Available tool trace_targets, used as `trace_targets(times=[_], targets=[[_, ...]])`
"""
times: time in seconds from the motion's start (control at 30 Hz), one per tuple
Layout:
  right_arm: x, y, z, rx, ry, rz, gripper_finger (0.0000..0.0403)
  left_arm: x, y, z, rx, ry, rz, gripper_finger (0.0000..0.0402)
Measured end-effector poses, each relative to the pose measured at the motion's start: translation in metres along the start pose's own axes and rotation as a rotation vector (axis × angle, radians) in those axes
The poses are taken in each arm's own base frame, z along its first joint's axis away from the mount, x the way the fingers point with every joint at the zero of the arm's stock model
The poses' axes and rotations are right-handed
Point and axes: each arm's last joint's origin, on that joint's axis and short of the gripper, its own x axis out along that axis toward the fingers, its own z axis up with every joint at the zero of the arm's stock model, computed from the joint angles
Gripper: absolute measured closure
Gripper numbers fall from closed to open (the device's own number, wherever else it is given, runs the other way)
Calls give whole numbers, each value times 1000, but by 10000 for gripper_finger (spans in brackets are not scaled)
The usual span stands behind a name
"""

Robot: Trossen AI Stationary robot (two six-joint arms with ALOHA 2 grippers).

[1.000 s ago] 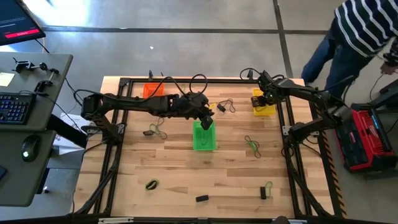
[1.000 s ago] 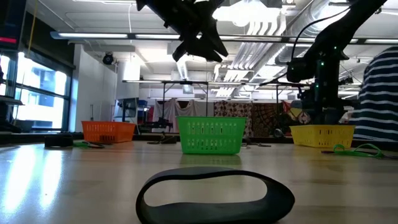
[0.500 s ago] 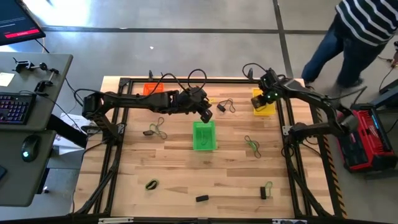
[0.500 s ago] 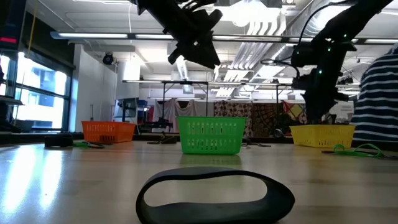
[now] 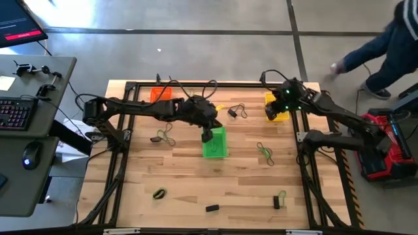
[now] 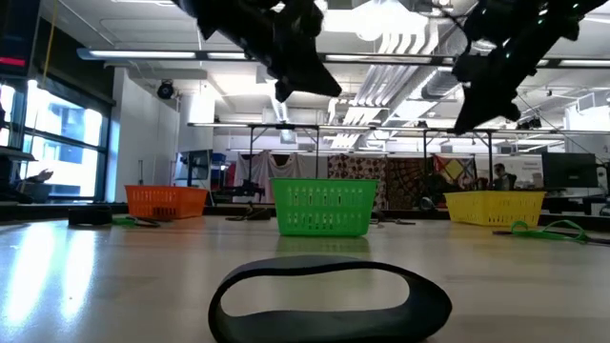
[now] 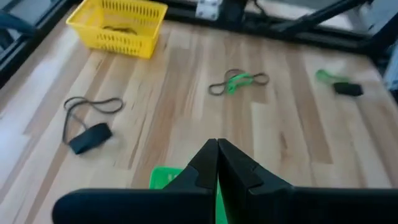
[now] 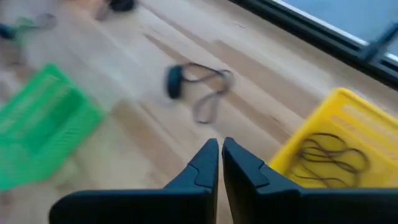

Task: Sort rubber bands into baskets
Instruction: Put the green rubber band into the green bin

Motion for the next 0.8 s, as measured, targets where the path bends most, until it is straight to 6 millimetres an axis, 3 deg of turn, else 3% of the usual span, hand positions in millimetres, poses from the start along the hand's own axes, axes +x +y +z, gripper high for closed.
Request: trace_targets(times=[0.17, 0.4, 0.8], targets=[[-15, 22, -11, 5, -17, 98, 395, -3, -3, -15, 1, -87, -32, 401], [-24, 52, -32, 8, 66, 180, 385, -24, -6, -37, 28, -89, -46, 401], [-37, 91, -75, 127, 339, 267, 296, -53, -7, -66, -27, -100, -41, 401]])
